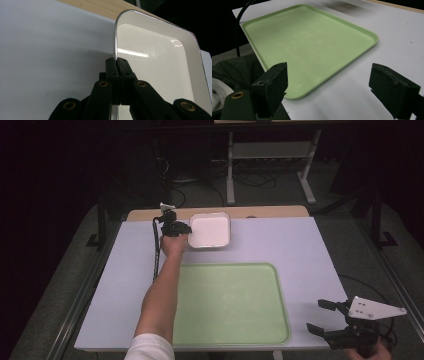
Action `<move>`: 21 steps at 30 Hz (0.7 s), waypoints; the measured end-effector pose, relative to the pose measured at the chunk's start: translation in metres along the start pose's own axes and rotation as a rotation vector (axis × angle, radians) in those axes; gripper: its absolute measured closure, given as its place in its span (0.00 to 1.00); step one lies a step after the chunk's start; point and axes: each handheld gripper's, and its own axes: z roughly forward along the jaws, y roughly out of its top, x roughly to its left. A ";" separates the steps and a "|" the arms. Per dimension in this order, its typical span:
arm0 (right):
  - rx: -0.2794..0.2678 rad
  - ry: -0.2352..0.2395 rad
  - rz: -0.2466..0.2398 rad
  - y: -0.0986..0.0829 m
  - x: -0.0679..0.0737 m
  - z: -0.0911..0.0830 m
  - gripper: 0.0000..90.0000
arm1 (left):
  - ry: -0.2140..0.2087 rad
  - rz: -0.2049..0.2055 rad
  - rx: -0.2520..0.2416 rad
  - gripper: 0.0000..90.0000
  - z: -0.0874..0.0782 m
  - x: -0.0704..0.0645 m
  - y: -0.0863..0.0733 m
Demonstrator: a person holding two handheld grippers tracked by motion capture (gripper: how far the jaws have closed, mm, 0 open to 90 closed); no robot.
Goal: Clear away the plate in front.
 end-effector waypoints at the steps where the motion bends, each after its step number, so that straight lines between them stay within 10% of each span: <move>1: 0.000 0.000 0.000 0.000 0.000 0.000 0.16 | -0.002 0.002 -0.002 0.99 -0.001 0.000 0.000; 21: -0.016 0.005 0.006 0.001 0.000 0.001 0.16 | -0.045 -0.009 -0.048 0.99 -0.036 0.000 0.001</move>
